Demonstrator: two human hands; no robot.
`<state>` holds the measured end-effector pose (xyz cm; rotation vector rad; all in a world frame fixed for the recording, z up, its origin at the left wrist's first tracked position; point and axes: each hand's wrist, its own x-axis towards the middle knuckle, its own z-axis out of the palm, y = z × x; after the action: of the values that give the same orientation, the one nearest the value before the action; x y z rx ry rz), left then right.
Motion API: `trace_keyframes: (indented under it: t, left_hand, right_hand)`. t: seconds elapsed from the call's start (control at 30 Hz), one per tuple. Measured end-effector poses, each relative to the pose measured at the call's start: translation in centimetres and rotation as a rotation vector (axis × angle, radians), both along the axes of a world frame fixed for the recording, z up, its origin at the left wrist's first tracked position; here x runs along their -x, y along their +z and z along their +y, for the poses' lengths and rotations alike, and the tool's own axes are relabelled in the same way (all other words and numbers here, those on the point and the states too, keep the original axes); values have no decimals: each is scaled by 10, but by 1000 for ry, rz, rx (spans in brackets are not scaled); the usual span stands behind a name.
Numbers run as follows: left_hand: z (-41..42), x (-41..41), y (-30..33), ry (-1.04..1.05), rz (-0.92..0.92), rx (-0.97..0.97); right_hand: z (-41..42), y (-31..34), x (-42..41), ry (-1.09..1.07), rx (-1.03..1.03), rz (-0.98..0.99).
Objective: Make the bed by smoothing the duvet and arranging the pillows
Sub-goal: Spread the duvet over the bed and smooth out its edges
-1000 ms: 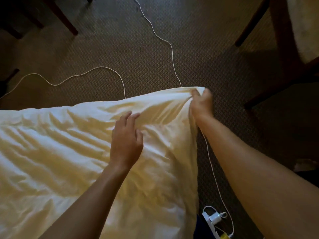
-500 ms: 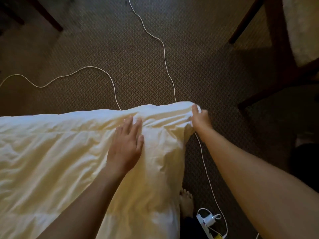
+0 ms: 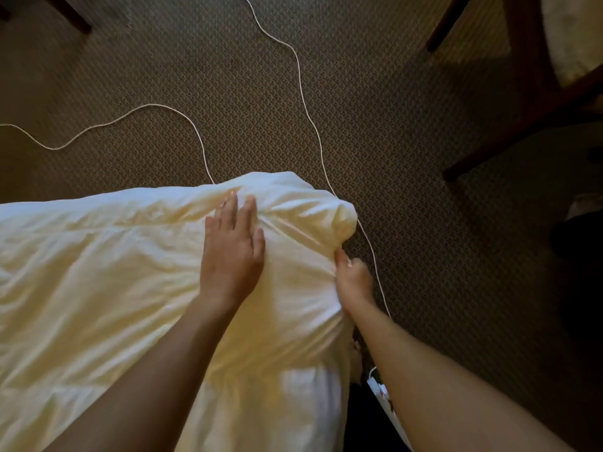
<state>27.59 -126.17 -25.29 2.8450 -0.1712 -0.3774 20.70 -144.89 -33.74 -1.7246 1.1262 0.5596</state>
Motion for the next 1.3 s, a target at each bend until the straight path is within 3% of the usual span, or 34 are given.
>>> trace_keyframes:
  t: [0.1,0.23,0.37,0.43,0.53,0.63,0.73,0.83,0.93,1.07,1.17,1.23,1.3]
  left_hand:
    - [-1,13,2,-31,-33,10]
    - [8,40,3,-61,-32,7]
    - [26,62,5,26,-46,33]
    - [38,68,8,112,-68,55]
    - [58,70,13,309,-97,107]
    - [76,64,17,496,-157,172]
    - [97,63,8,669,-153,225]
    - [116,84,-14,606,-86,68]
    - [152,125,-33,571,-41,-127]
    - [195,157,-27,919,33,-229]
    - [197,127,-11,967,-45,-81]
    - [200,96,-1,842,-119,26]
    - [212,73,-1,689,-129,42]
  right_hand:
    - [-8,-5,0,-7,127,12]
    - [-6,-15,6,106,3,86]
    - [-20,-10,4,242,254,294]
    - [-10,14,-11,230,335,95]
    - [40,69,-36,342,390,-485]
    - [111,108,-53,698,213,-835]
    - [167,105,-57,1272,224,-899]
    - [151,69,-77,1653,481,-849]
    - [106,50,-108,1628,698,-706]
    - [108,65,-126,1317,669,-357]
    - [162,80,-113,1384,602,-607]
    - [215,89,-100,1525,444,-798]
    - [260,88,-89,1708,337,-864]
